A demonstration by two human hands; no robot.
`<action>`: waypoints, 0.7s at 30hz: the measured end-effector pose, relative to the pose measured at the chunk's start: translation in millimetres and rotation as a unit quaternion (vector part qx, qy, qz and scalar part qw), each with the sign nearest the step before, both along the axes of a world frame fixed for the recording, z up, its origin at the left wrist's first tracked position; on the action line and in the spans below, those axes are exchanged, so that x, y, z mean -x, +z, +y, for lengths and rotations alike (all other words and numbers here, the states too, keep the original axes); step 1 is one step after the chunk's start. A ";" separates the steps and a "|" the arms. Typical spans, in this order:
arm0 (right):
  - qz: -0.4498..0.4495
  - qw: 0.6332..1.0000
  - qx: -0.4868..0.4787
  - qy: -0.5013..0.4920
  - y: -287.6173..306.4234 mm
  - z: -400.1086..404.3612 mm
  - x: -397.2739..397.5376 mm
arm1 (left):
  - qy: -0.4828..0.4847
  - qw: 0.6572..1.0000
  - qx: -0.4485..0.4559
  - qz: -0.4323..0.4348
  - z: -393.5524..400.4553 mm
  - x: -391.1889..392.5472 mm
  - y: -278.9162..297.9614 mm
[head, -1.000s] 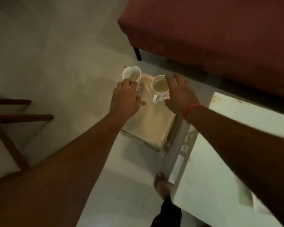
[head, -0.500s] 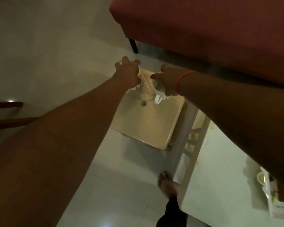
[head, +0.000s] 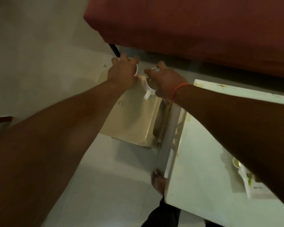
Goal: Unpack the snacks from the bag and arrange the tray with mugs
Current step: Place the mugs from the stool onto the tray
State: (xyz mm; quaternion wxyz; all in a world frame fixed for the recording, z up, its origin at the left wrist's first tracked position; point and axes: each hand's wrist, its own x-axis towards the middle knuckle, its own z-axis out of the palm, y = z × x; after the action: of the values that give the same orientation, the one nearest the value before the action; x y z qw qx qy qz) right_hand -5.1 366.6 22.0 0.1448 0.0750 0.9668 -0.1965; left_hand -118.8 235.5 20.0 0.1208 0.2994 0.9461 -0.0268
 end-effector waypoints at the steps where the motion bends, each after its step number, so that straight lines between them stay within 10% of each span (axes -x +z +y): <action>1: -0.002 1.000 0.007 -0.020 1.9 13.8 -11.0 | -0.016 1.000 -0.009 0.006 16.0 -9.8 3.6; 21: -0.067 0.960 -0.070 -0.262 14.2 309.1 -423.0 | -0.268 0.957 -0.082 -0.077 346.9 -350.8 40.2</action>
State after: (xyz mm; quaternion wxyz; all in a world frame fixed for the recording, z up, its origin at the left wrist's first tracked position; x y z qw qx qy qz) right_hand 417.8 675.8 36.2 0.1476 0.3489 0.9127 -0.1535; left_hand 232.0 582.4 60.2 0.1564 0.5516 0.8182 0.0431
